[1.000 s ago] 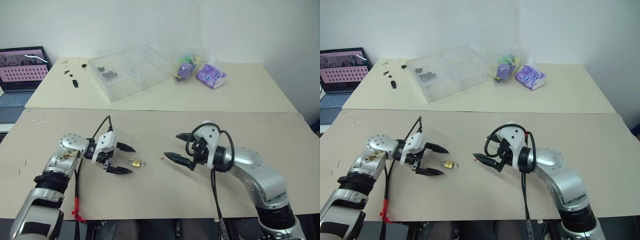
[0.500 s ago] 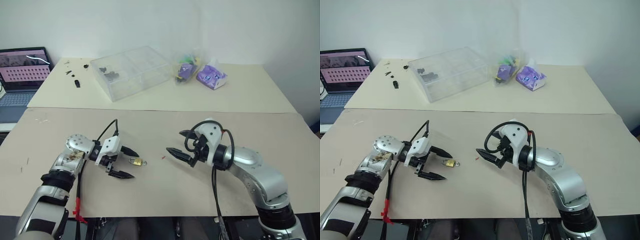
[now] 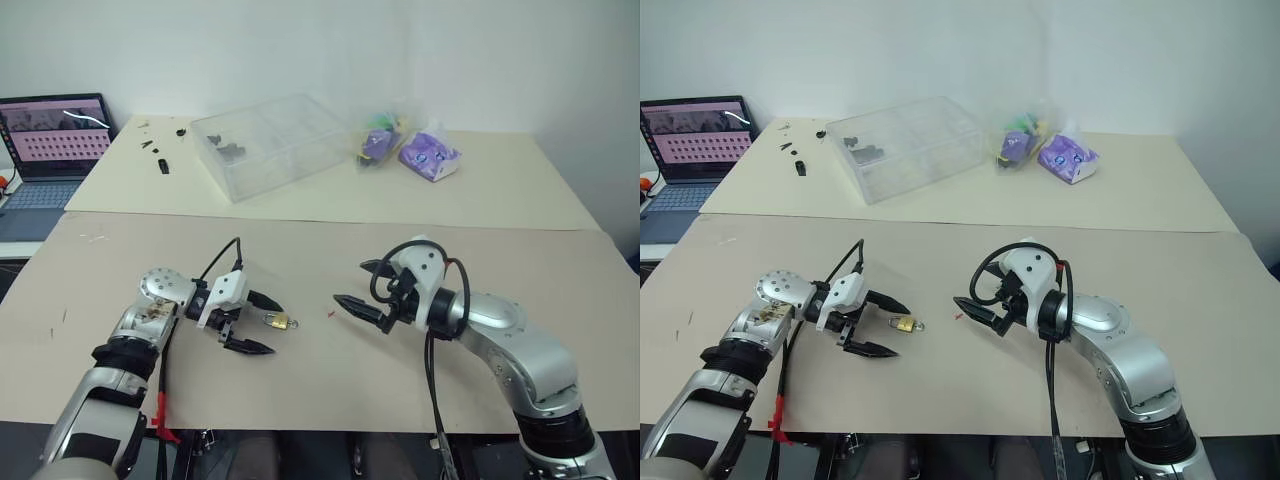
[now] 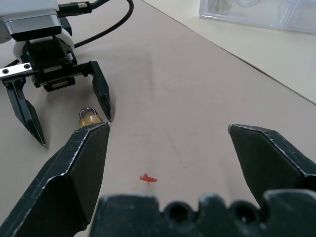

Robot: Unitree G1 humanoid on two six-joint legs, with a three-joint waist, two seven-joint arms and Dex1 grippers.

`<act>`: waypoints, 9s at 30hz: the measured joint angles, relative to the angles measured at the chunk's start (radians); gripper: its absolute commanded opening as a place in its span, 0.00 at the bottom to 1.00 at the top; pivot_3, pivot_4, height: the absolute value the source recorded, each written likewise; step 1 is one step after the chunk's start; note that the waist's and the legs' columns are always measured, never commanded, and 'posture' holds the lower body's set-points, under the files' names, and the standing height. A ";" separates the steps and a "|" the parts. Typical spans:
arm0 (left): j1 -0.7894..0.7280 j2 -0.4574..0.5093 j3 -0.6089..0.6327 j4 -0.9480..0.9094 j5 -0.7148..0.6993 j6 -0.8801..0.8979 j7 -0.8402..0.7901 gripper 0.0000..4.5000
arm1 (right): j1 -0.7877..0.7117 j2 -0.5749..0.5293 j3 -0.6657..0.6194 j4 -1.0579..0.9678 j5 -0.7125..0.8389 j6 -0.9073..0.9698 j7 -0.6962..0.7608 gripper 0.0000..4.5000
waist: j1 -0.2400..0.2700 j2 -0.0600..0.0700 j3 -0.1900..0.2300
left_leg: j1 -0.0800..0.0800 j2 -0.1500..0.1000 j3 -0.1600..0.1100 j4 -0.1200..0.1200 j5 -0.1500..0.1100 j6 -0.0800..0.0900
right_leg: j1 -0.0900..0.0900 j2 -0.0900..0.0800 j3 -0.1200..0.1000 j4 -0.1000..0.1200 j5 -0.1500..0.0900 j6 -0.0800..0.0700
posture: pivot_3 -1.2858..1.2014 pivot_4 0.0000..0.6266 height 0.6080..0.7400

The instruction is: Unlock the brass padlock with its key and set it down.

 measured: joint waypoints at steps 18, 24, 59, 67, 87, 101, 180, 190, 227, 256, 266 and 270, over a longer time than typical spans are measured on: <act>-0.090 -0.067 -0.002 0.113 0.062 -0.030 0.024 0.26 | 0.025 -0.013 -0.010 -0.045 0.019 0.000 -0.047 1.00 | 0.007 0.000 0.000 | -0.001 0.000 0.000 0.000 0.001 0.002 | 0.001 0.000 0.000 -0.001 0.000 0.000 | 0.52 0.24 1.00; -0.096 -0.072 0.000 0.129 0.064 -0.046 0.024 0.19 | 0.025 -0.016 -0.019 -0.046 0.020 0.000 -0.051 1.00 | 0.007 0.000 0.000 | -0.001 0.000 0.000 0.000 0.001 0.002 | 0.001 0.000 0.000 -0.002 0.000 0.000 | 0.52 0.24 1.00; -0.102 0.151 0.103 -0.574 -0.175 0.586 0.104 0.19 | -0.078 -0.206 0.355 0.250 -1.277 -1.357 -0.526 1.00 | -0.020 -0.001 0.001 | -0.007 -0.001 0.000 0.001 0.001 0.002 | -0.005 0.000 0.001 0.000 -0.005 0.006 | 0.52 0.24 1.00; -0.102 0.147 0.091 -0.619 -0.197 0.609 0.116 0.19 | -0.120 -0.184 0.339 0.287 -1.296 -1.420 -0.526 1.00 | -0.020 -0.001 0.001 | -0.006 -0.001 0.000 0.001 0.001 0.002 | -0.005 0.001 0.001 0.001 -0.005 0.005 | 0.52 0.24 1.00; -0.077 0.177 0.064 -0.650 -0.214 0.630 0.105 0.19 | -0.118 -0.156 0.309 0.309 -1.320 -1.442 -0.514 0.23 | -0.021 -0.001 0.001 | -0.005 -0.001 0.000 0.001 0.001 0.002 | -0.004 0.001 0.002 0.002 -0.004 0.004 | 0.52 0.24 1.00; -0.077 0.175 0.062 -0.644 -0.211 0.625 0.115 0.19 | -0.115 -0.144 0.309 0.317 -1.311 -1.448 -0.449 0.00 | -0.021 -0.001 0.001 | -0.005 -0.001 0.000 0.001 0.001 0.002 | -0.004 0.001 0.002 0.003 -0.004 0.004 | 0.52 0.24 1.00; -0.083 0.162 0.051 -0.620 -0.210 0.623 0.192 0.19 | -0.235 -0.045 0.323 0.435 -1.218 -1.501 -0.281 0.25 | -0.024 -0.001 0.001 | 0.001 -0.001 0.000 0.001 0.002 0.001 | -0.004 0.001 0.003 0.013 -0.006 0.004 | 0.52 0.24 1.00; -0.083 0.163 0.063 -0.620 -0.218 0.626 0.191 0.19 | -0.238 -0.043 0.321 0.438 -1.209 -1.501 -0.284 0.01 | -0.023 -0.001 0.001 | 0.001 -0.001 0.000 0.001 0.002 0.001 | -0.004 0.001 0.003 0.013 -0.006 0.005 | 0.52 0.24 1.00; -0.083 0.165 0.067 -0.638 -0.217 0.630 0.202 0.19 | -0.242 -0.013 0.320 0.456 -1.198 -1.474 -0.277 0.58 | -0.023 -0.001 0.001 | 0.001 -0.001 0.000 0.001 0.002 0.001 | -0.004 0.001 0.003 0.013 -0.006 0.004 | 0.52 0.24 1.00; -0.083 0.166 0.071 -0.635 -0.230 0.633 0.203 0.19 | -0.252 -0.017 0.319 0.463 -1.209 -1.476 -0.291 0.03 | -0.024 -0.001 0.001 | 0.001 -0.001 0.000 0.001 0.002 0.001 | -0.004 0.001 0.003 0.013 -0.007 0.004 | 0.52 0.24 1.00; -0.083 0.169 0.071 -0.637 -0.234 0.633 0.207 0.43 | -0.256 -0.017 0.321 0.467 -1.219 -1.477 -0.291 0.03 | -0.024 -0.001 0.001 | 0.001 -0.001 0.000 0.001 0.002 0.001 | -0.004 0.001 0.003 0.013 -0.007 0.004 | 0.52 0.24 1.00; -0.083 0.169 0.071 -0.641 -0.243 0.632 0.202 0.78 | -0.256 -0.016 0.324 0.477 -1.221 -1.477 -0.289 0.03 | -0.024 -0.001 0.001 | 0.001 -0.001 0.000 0.001 0.002 0.001 | -0.004 0.001 0.003 0.013 -0.007 0.004 | 0.52 0.24 1.00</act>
